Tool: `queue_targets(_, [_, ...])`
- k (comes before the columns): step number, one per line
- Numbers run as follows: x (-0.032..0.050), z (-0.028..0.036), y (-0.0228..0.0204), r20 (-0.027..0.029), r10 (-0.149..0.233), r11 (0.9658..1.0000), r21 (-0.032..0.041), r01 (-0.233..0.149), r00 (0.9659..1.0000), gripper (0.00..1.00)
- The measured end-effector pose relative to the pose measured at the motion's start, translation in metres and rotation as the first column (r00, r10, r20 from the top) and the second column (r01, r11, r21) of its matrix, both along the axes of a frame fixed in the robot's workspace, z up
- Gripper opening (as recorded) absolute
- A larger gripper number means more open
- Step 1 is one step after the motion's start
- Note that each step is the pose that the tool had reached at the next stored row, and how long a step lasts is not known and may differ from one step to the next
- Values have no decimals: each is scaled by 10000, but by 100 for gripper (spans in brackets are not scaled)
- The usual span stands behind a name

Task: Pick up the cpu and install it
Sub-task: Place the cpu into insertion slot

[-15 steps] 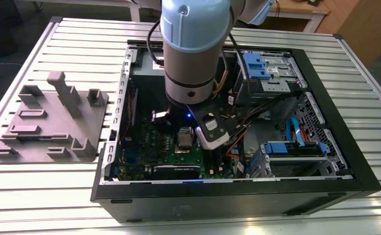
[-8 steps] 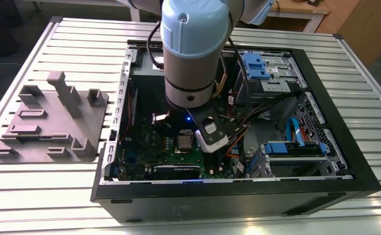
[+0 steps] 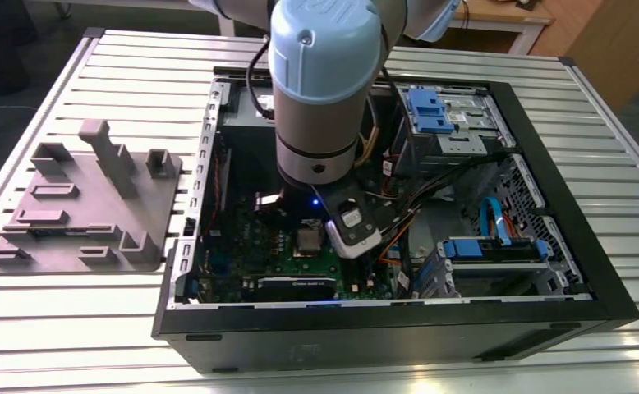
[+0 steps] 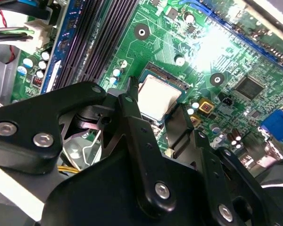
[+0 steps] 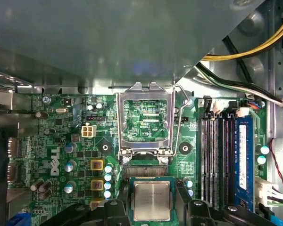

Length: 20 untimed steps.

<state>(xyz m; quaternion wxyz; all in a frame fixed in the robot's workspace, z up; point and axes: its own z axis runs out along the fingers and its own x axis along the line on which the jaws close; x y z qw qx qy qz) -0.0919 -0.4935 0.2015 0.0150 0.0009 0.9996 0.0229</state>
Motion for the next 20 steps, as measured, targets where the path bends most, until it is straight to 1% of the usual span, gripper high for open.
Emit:
queue_targets(6, [-19, -28, 1, 1, -1, 10000, 2, 1, 10000, 47])
queue_targets(10, [-27, -58, 14, 3, -2, 10000, 6, 2, 10000, 47])
queue_targets(14, [-33, -65, 14, 2, -1, 10000, 6, 1, 10000, 47])
queue_targets(16, [-33, -81, 14, 3, -1, 10000, 7, 1, 10000, 47])
queue_targets(20, [-34, -83, 13, 1, -2, 10000, 3, 2, 10000, 47])
